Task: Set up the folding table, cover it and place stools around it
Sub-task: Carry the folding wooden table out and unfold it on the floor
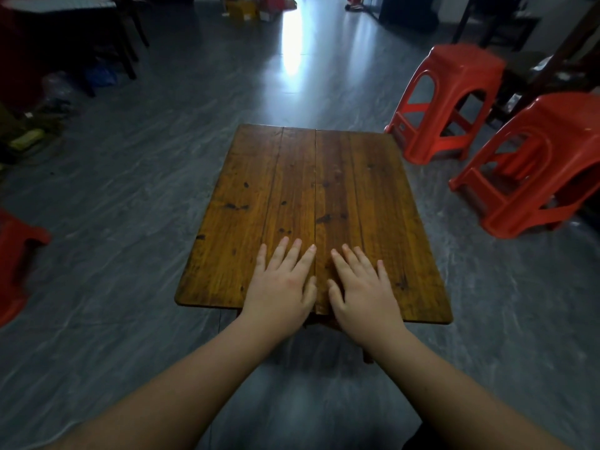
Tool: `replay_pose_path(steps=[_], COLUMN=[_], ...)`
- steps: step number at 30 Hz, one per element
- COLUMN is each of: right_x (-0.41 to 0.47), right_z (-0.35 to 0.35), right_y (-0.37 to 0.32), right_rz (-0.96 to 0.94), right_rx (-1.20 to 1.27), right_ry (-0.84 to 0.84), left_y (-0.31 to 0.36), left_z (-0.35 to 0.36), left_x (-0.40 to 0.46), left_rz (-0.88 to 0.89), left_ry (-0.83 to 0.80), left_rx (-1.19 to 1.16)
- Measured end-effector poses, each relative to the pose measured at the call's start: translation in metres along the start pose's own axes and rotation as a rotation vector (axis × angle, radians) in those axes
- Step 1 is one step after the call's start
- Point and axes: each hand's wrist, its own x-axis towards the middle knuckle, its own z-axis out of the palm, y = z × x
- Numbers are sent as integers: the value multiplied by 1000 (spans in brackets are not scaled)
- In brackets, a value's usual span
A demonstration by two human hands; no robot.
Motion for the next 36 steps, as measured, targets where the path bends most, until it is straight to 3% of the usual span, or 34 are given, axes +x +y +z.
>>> replay_pose_path(steps=[8, 19, 24, 29, 32, 36], right_x=[13, 19, 19, 32, 41, 34], right_z=[9, 20, 7, -27, -66, -141], right_y=[11, 17, 11, 4, 2, -1], right_rz=[67, 77, 92, 93, 91, 103], right_rx=[-139, -176, -154, -119, -67, -9], right_ry=[-130, -152, -242, -500, -631, -613], left_y=[-3, -4, -2, 2, 11, 27], left_z=[16, 25, 15, -21, -66, -145], left_x=[22, 25, 24, 37, 48, 51], left_rz=[-85, -95, -103, -149, -279, -369], left_ry=[-215, -212, -296, -560, -721, -615], left_rx=[65, 92, 85, 12, -81, -222])
